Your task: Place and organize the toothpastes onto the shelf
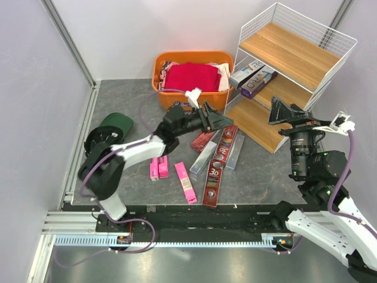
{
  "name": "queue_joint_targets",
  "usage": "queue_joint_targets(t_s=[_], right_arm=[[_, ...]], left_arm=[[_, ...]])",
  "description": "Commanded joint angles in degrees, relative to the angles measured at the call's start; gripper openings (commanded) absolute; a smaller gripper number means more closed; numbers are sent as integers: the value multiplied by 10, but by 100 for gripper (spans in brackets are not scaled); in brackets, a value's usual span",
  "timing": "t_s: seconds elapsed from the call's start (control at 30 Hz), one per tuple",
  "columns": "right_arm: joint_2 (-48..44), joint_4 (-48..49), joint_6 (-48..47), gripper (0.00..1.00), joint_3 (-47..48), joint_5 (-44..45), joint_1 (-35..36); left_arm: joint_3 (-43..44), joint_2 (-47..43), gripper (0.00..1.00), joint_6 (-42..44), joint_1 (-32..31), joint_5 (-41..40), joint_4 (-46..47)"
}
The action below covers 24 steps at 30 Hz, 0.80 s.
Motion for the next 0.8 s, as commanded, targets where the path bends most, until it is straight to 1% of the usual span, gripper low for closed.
queue_joint_targets(t_s=[0.0, 0.03, 0.07, 0.1, 0.13, 0.17, 0.2, 0.23, 0.27, 0.3, 0.33, 0.37, 0.4, 0.43, 0.57, 0.77], right_arm=[[19, -13, 12, 98, 4, -26, 0], [23, -17, 14, 98, 3, -30, 0], [31, -19, 17, 98, 2, -31, 0], [34, -23, 19, 98, 0, -39, 1], [41, -25, 20, 98, -3, -41, 0], [46, -27, 23, 98, -5, -44, 0], [49, -28, 27, 98, -6, -51, 0], [58, -29, 29, 98, -10, -58, 0], [61, -31, 30, 98, -12, -62, 0], [66, -32, 36, 98, -14, -72, 0], [75, -34, 37, 98, -18, -78, 1], [79, -36, 40, 98, -21, -82, 0], [83, -36, 46, 98, -24, -89, 0], [92, -37, 50, 98, -31, -101, 0], [119, -44, 66, 98, -42, -137, 0], [155, -56, 74, 98, -46, -171, -1]], left_arm=[[-83, -141, 79, 149, -1, -55, -53], [-114, -163, 81, 162, -1, -69, -74], [-130, -209, 82, 176, -1, -85, -93], [-146, -230, 82, 197, -1, -119, -128], [-174, -251, 84, 207, -1, -137, -147], [-187, -297, 86, 217, -1, -174, -167], [-197, -317, 87, 238, -1, -193, -192], [-212, -341, 91, 249, -1, -216, -243], [-218, -378, 93, 256, -1, -258, -272], [-227, -399, 98, 270, -1, -279, -296], [-230, -415, 100, 274, 0, -302, -342], [-234, -430, 100, 278, 0, -334, -361], [-238, -457, 100, 292, 1, -346, -377], [-238, -467, 100, 295, 1, -358, -412], [-250, -500, 100, 300, 2, -399, -471], [-284, -506, 100, 268, 6, -395, -483]])
